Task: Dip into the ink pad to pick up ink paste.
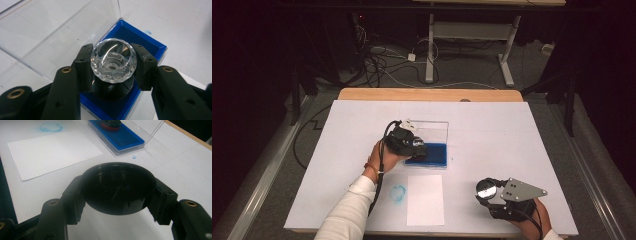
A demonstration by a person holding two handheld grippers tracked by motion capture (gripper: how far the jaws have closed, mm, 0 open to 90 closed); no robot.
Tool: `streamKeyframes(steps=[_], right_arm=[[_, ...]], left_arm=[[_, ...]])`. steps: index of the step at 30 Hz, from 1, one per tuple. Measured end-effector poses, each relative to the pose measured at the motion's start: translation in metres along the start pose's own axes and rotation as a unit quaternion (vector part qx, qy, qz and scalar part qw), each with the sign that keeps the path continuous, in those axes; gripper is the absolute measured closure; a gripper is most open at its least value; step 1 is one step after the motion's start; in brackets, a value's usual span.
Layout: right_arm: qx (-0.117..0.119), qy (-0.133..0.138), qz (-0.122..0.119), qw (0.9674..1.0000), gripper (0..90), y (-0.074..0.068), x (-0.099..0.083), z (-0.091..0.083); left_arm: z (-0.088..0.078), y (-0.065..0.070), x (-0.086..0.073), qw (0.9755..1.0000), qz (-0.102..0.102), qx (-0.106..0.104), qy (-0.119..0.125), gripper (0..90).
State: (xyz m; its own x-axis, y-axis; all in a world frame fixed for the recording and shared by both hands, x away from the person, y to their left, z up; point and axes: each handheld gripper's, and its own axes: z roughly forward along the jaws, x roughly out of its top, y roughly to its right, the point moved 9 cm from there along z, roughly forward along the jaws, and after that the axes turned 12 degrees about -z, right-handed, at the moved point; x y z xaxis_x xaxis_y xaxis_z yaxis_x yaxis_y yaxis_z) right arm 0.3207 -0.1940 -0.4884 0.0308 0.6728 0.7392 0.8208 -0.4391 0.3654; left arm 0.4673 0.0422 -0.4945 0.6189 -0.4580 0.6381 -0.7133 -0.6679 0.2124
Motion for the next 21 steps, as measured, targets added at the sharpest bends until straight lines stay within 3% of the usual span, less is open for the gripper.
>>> streamKeyframes(steps=[13, 18, 21], right_arm=[[-0.001, 0.000, 0.001, 1.0000, 38.5, 0.000, 0.000, 0.000], [-0.001, -0.001, 0.002, 1.0000, 38.5, 0.000, 0.000, 0.000], [-0.001, 0.001, 0.003, 1.0000, 38.5, 0.000, 0.000, 0.000]], left_arm=[[0.001, 0.003, -0.001, 0.9999, 0.003, 0.015, 0.001, 54.2], [-0.003, 0.002, -0.001, 0.9997, 0.006, 0.022, -0.012, 54.2], [-0.015, 0.000, 0.004, 0.9998, 0.000, 0.020, 0.007, 54.3]])
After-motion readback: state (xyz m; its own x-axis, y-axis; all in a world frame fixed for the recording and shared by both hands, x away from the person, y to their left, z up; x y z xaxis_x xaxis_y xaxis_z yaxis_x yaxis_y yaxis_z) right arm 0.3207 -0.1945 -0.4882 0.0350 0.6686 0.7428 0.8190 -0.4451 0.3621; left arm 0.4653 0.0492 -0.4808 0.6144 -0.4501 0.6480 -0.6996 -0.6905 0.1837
